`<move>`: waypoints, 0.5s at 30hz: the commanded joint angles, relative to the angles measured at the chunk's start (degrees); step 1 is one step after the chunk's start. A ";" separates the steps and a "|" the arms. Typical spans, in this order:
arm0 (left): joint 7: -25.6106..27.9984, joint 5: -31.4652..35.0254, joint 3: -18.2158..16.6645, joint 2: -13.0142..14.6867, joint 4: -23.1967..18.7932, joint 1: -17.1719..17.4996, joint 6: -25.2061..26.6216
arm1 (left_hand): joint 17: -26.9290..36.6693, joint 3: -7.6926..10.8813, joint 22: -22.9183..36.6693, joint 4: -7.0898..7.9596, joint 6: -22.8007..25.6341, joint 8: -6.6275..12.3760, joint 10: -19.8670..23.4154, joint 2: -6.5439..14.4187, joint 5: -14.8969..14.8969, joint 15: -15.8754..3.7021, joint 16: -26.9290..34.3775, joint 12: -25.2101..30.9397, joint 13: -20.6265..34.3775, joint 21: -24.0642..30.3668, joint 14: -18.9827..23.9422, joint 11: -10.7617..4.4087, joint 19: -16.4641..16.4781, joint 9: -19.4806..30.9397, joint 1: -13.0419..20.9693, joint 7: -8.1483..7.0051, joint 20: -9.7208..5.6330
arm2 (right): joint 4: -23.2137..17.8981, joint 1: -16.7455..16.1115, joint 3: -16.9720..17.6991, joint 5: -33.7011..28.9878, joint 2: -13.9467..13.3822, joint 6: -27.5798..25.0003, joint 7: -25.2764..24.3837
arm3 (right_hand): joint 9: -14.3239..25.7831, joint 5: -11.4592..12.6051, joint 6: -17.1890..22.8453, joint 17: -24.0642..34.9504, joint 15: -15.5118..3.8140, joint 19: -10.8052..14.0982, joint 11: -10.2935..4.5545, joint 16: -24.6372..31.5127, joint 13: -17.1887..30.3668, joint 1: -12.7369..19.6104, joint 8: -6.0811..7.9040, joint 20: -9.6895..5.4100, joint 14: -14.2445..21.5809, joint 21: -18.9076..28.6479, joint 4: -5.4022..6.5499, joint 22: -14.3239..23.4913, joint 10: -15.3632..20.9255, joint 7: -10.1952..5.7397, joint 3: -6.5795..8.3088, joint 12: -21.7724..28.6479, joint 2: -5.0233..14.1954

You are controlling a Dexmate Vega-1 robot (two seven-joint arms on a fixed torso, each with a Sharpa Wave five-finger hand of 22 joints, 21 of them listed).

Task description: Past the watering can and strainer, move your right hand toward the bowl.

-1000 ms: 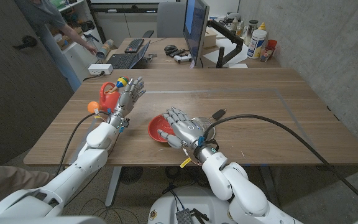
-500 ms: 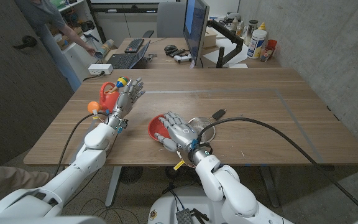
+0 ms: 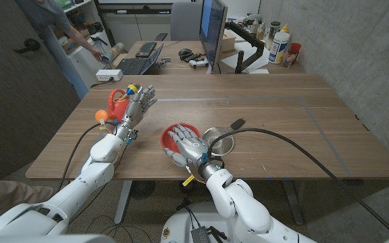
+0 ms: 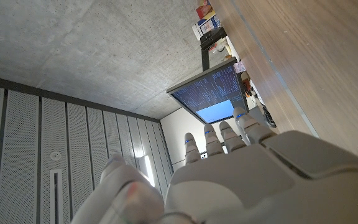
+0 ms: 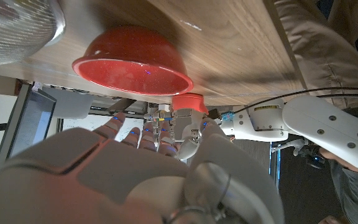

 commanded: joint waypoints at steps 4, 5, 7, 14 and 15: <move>-0.15 0.48 0.60 -0.47 1.18 -0.30 -0.19 | 0.12 -0.19 0.21 0.01 -0.91 -0.25 0.16 -0.06 0.26 -2.82 0.17 0.05 0.19 0.31 -0.11 -0.34 0.29 0.17 0.52 -0.17 -0.44 | 2.08 2.68 -1.14 4.26 -0.32 0.85 1.61 | 0.05 -0.40 -0.46 0.15 -0.46 -0.25 0.16 0.28 0.25 0.75 -0.05 0.10 -2.30 0.07 0.04 0.23 -0.64 0.10 0.98 -0.01 0.14; -0.16 0.50 0.66 -0.47 1.17 -0.31 -0.10 | 0.12 -0.20 0.21 0.00 -0.88 -0.23 0.17 -0.07 0.26 -2.82 0.17 0.06 0.19 0.30 -0.09 -0.35 0.27 0.17 0.53 -0.14 -0.41 | 2.09 2.74 -1.17 4.39 -0.41 0.83 1.52 | 0.05 -0.42 -0.47 0.15 -0.46 -0.25 0.17 0.28 0.25 0.78 -0.05 0.12 -2.31 0.07 0.04 0.23 -0.66 0.10 1.04 -0.01 0.13; -0.12 0.57 0.76 -0.54 1.21 -0.32 -0.02 | 0.12 -0.22 0.21 -0.01 -0.86 -0.22 0.11 -0.07 0.28 -2.82 0.17 0.03 0.19 0.31 -0.09 -0.29 0.32 0.17 0.56 -0.14 -0.40 | 2.08 2.83 -1.19 4.66 -0.61 0.79 1.30 | 0.05 -0.45 -0.50 0.15 -0.43 -0.25 0.15 0.28 0.25 0.81 -0.05 0.10 -2.31 0.07 0.04 0.23 -0.70 0.10 1.13 -0.03 0.12; -1.75 1.05 1.50 -1.44 3.92 -2.06 -1.12 | 0.11 -0.31 0.21 -0.06 -0.78 -0.20 0.12 -0.10 0.32 -2.81 0.18 0.02 0.19 0.30 -0.02 -0.41 0.33 0.17 0.62 -0.12 -0.42 | 2.41 3.16 -1.05 6.78 -1.24 0.73 1.64 | 0.06 -0.53 -0.49 0.15 -0.37 -0.23 0.15 0.28 0.25 0.88 -0.03 0.12 -2.30 0.07 0.06 0.23 -0.72 0.06 1.34 -0.03 0.08; -1.92 1.01 1.51 -1.52 4.16 -2.15 -1.35 | 0.11 -0.32 0.21 -0.06 -0.78 -0.20 0.10 -0.10 0.33 -2.81 0.18 0.02 0.19 0.29 -0.02 -0.37 0.31 0.17 0.63 -0.12 -0.41 | 2.39 3.23 -1.13 6.86 -1.29 0.68 1.62 | 0.06 -0.54 -0.49 0.15 -0.38 -0.21 0.13 0.27 0.25 0.89 -0.03 0.12 -2.31 0.08 0.06 0.23 -0.73 0.06 1.36 -0.03 0.07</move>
